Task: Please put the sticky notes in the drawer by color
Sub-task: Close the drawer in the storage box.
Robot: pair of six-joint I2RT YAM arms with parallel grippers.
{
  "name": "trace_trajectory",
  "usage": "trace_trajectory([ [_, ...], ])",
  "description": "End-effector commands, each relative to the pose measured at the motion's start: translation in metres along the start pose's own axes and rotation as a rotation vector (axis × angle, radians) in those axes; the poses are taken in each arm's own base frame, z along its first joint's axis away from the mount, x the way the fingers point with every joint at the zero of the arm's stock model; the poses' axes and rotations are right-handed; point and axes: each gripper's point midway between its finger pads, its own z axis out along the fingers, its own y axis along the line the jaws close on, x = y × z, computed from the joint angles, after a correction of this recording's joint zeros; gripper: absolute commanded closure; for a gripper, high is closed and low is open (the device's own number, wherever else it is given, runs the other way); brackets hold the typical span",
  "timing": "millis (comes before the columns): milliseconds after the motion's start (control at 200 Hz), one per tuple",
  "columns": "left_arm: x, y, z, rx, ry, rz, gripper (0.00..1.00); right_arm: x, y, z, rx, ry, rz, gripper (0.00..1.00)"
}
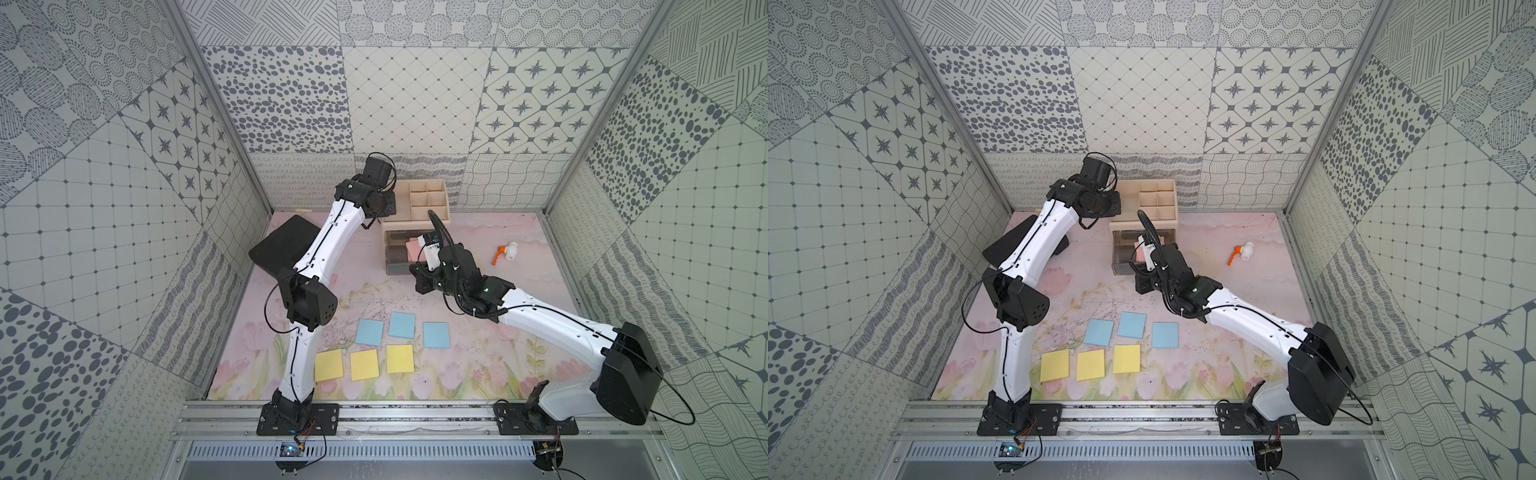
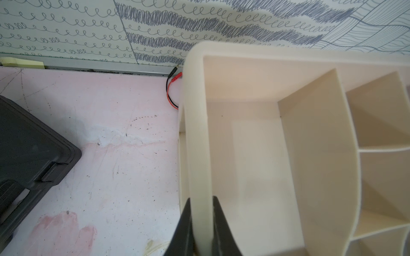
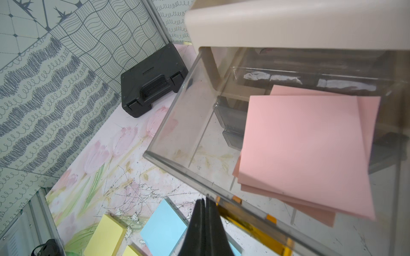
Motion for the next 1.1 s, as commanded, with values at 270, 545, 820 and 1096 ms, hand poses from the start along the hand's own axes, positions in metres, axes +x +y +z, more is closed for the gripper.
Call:
trace_trajectory([
  [270,0.004,0.003,-0.002,-0.011,0.027,0.053,0.91,-0.027,-0.001,0.016,0.022,-0.055,-0.050,0.99],
  [545,0.009,0.001,0.000,0.005,0.051,0.066,0.91,-0.055,-0.022,0.036,0.085,-0.098,-0.089,0.98],
  [820,0.014,0.000,0.000,0.001,0.069,0.093,0.88,-0.085,-0.035,0.051,0.147,-0.149,-0.147,0.97],
  [1096,0.018,-0.002,0.001,0.012,0.087,0.119,0.87,-0.095,-0.039,0.069,0.165,-0.159,-0.173,0.95],
])
